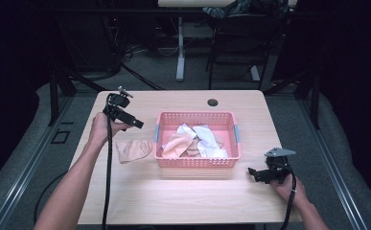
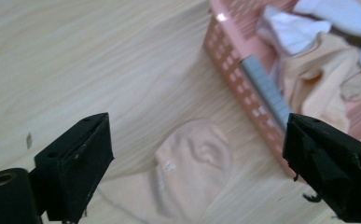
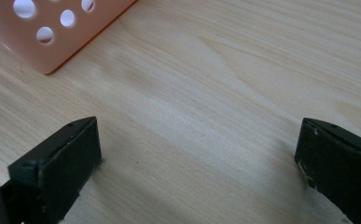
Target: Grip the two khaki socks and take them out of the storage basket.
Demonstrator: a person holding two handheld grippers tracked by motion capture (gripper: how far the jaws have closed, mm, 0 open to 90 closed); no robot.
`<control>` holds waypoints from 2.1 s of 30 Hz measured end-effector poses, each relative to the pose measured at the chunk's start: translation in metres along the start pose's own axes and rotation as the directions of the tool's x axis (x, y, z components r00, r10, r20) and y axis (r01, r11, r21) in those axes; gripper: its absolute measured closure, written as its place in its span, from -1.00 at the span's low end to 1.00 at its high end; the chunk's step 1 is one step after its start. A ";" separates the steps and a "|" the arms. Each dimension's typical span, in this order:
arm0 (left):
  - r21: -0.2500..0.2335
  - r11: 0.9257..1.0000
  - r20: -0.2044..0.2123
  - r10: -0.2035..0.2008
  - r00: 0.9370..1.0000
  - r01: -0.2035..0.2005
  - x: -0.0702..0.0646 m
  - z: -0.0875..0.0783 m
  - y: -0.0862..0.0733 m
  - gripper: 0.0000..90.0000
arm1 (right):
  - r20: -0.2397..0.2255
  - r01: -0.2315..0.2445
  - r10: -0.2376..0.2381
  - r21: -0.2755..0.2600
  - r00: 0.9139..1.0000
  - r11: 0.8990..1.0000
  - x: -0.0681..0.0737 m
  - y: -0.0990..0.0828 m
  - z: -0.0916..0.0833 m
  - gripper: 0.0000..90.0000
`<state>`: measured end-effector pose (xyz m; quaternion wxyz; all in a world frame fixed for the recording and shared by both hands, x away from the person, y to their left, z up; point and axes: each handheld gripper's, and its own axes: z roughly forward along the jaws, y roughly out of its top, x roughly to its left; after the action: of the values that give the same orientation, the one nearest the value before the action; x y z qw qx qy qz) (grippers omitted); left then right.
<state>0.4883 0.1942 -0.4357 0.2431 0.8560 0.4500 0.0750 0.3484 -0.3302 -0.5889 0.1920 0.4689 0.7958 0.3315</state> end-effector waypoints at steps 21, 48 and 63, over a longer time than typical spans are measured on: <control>0.020 0.974 0.145 0.222 0.964 -0.227 -0.079 0.056 0.047 -0.94 | 0.003 0.003 -0.003 0.003 1.000 1.000 0.000 0.000 0.000 -1.00; 0.154 0.943 0.124 0.279 0.952 -0.296 -0.107 0.101 0.038 0.26 | -0.001 0.002 -0.002 0.000 1.000 1.000 0.000 0.000 0.000 -1.00; 0.148 0.937 0.118 0.302 0.946 -0.317 -0.107 0.084 0.037 0.91 | 0.002 0.003 -0.003 0.002 1.000 1.000 0.000 0.000 0.000 -1.00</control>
<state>0.4823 0.0608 -0.4811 0.1772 0.9359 0.3023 0.0349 0.3483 -0.3304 -0.5889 0.1928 0.4681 0.7968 0.3301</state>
